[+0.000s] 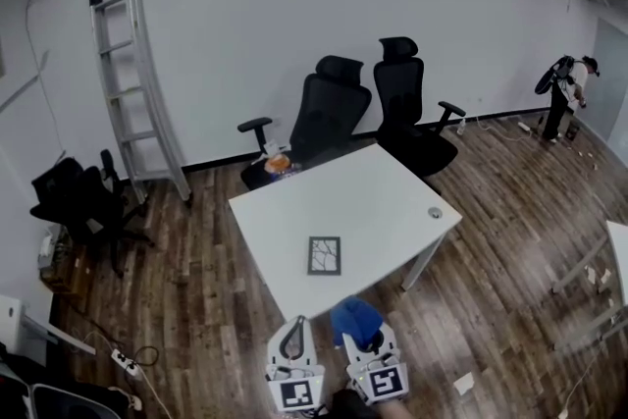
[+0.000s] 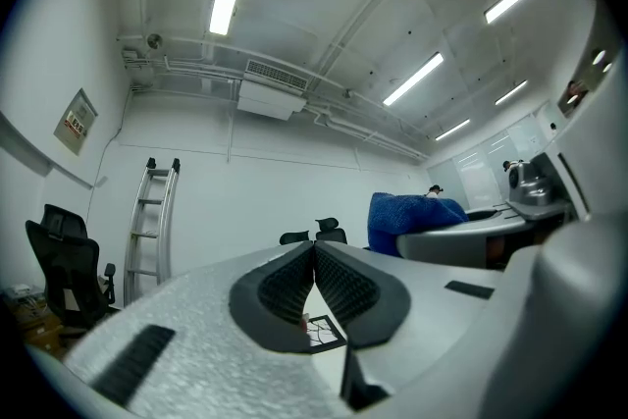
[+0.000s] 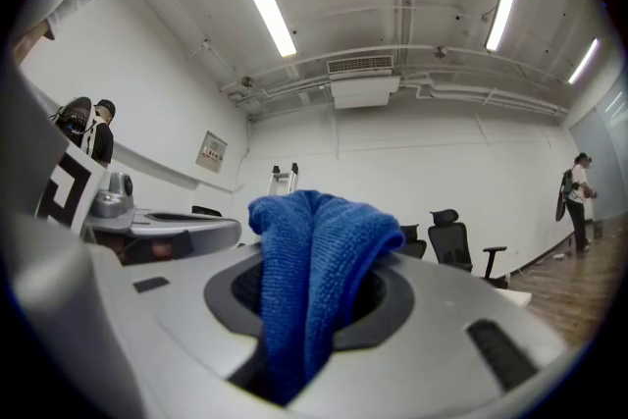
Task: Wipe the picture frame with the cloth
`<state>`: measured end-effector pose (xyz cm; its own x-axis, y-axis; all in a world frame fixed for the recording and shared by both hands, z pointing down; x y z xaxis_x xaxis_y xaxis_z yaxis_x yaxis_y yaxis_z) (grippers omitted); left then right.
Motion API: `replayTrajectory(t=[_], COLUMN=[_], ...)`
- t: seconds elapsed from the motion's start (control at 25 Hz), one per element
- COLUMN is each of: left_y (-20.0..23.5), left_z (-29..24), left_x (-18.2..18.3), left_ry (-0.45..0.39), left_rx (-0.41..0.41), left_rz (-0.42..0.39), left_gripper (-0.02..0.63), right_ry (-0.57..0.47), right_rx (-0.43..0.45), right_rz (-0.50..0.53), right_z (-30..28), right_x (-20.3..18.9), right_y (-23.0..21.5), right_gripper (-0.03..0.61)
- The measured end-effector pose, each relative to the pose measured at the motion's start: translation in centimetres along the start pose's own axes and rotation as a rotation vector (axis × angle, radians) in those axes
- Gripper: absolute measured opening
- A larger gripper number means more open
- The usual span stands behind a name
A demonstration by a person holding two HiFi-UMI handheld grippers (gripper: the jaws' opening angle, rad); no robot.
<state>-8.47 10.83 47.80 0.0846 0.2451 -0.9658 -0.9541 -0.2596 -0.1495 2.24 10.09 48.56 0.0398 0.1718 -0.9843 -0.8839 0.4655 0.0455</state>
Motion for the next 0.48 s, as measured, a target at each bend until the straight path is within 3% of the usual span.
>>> replayTrajectory(t=[0.12, 0.24, 0.48], left_y=[0.2, 0.8, 2.8], left_z=[-2.0, -4.5, -11.8], left_x=[-0.6, -2.2, -3.9], left_ry=[0.005, 0.018, 0.028], left_rx=[-0.026, 0.031, 0.069], left_rz=[-0.064, 0.119, 0.084], left_gripper=[0.003, 0.003, 0.003], right_ry=[0.009, 0.007, 0.014], right_rx=[-0.004, 0.001, 0.055], right_rz=[-0.004, -0.012, -0.035], right_z=[-1.6, -4.1, -11.4], right_x=[-0.6, -1.4, -3.2], right_y=[-1.2, -2.6, -6.2], right_gripper=[0.129, 0.129, 0.129])
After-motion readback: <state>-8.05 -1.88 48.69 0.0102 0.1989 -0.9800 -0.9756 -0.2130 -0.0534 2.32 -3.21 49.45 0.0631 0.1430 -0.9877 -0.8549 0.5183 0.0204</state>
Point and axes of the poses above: the fingertips, and each gripper's own axes: z backward along the fingers, y to its left, x out of its top, the point moved 2 cm from there along z, backward along the fingers, and after that the axes turned 5 degrees about -x, right-handed, at the moved point
